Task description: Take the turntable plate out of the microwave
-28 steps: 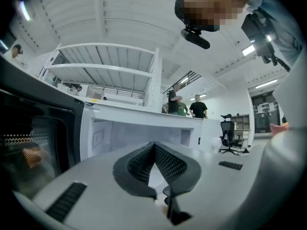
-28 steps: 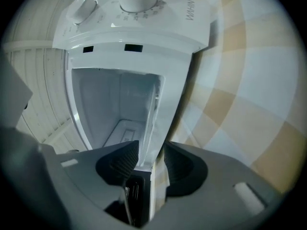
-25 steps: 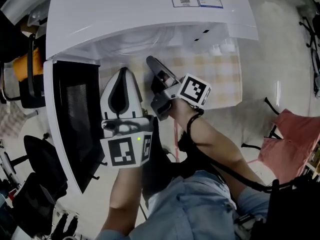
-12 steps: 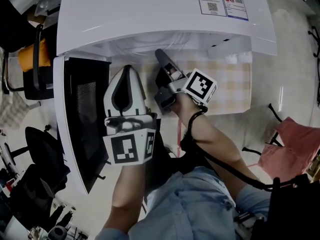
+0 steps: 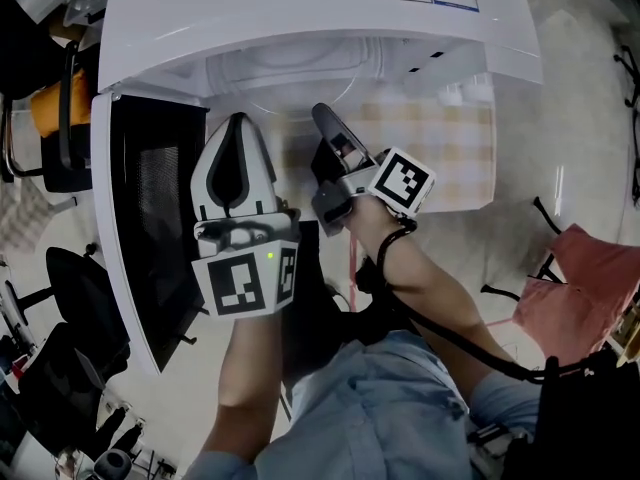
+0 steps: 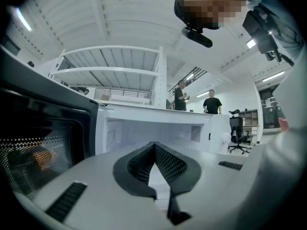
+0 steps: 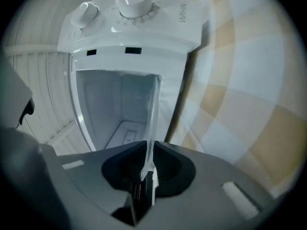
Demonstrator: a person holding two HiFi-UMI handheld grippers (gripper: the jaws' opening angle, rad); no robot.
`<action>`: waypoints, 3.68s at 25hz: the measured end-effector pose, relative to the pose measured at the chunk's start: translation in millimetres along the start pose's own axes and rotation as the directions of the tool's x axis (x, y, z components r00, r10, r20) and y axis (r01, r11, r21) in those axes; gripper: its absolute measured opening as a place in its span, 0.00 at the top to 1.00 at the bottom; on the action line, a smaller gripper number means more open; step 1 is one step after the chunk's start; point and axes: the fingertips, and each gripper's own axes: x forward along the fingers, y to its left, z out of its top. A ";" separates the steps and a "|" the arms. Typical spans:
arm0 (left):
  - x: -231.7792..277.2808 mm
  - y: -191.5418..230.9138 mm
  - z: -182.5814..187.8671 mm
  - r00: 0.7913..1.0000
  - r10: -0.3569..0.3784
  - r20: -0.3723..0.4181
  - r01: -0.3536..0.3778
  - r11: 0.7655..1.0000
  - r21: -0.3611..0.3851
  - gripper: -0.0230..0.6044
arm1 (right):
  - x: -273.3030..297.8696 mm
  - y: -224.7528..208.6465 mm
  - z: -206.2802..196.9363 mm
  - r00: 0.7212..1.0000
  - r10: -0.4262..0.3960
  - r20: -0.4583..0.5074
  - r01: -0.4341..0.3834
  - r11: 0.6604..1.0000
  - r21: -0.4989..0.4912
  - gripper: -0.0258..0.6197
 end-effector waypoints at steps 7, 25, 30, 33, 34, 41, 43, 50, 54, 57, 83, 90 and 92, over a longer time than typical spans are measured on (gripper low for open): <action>-11.3 -13.4 6.5 1.000 -0.005 0.007 0.005 1.000 0.013 0.95 | -23.6 -0.3 -18.5 0.999 0.000 -0.032 0.000 1.000 0.025 0.90; 4.4 -1.9 1.1 0.999 -0.023 -0.033 0.023 1.000 -0.008 0.95 | 16.0 3.5 -17.1 0.998 0.029 -0.064 -0.028 0.999 0.015 0.74; 8.7 6.6 3.6 0.999 -0.021 -0.040 0.021 1.000 -0.007 0.95 | 34.0 5.5 -20.6 0.997 0.028 -0.069 -0.028 1.000 0.001 0.74; 8.5 9.1 5.7 0.999 -0.021 -0.043 0.021 1.000 -0.006 0.95 | 38.2 4.5 -16.8 0.998 0.043 -0.040 -0.043 0.999 0.002 0.83; 8.1 10.0 6.6 0.999 -0.020 -0.042 0.019 1.000 -0.005 0.95 | 38.8 5.2 -15.1 0.998 0.055 -0.033 -0.055 0.998 0.002 0.86; 2.4 8.1 13.2 1.000 -0.013 -0.019 0.013 1.000 0.011 0.95 | 26.7 3.1 -14.1 0.996 0.072 -0.044 -0.070 0.997 0.044 0.92; -2.0 4.6 15.7 1.000 -0.010 -0.009 0.010 1.000 0.016 0.95 | 18.8 5.6 -13.6 0.996 0.075 -0.053 -0.073 0.997 0.032 0.92; -31.5 -16.6 17.3 1.000 0.006 0.014 -0.006 1.000 0.012 0.95 | -19.7 13.7 -18.8 0.993 0.088 -0.079 -0.083 0.995 0.055 0.92; -50.9 -27.3 17.9 1.000 0.015 0.024 -0.015 1.000 0.011 0.95 | -44.0 21.9 -28.2 0.991 0.100 -0.091 -0.094 0.993 0.072 0.92; -65.8 -35.3 19.9 0.999 0.022 0.031 -0.022 1.000 0.011 0.95 | -63.1 28.1 -35.3 0.989 0.102 -0.104 -0.094 0.992 0.079 0.92; -130.1 -61.6 151.5 0.982 0.053 0.183 -0.058 0.998 0.024 0.95 | -124.5 190.5 -30.5 0.975 0.170 -0.141 -0.169 0.985 0.021 0.92; -95.3 -42.5 169.2 0.984 0.036 0.172 -0.041 0.999 0.025 0.95 | -84.0 197.2 -3.3 0.984 0.153 -0.089 -0.151 0.988 0.029 0.92; -84.0 -37.4 169.5 0.986 0.026 0.164 -0.030 0.999 0.024 0.95 | -73.6 193.1 2.9 0.987 0.140 -0.075 -0.138 0.990 0.032 0.92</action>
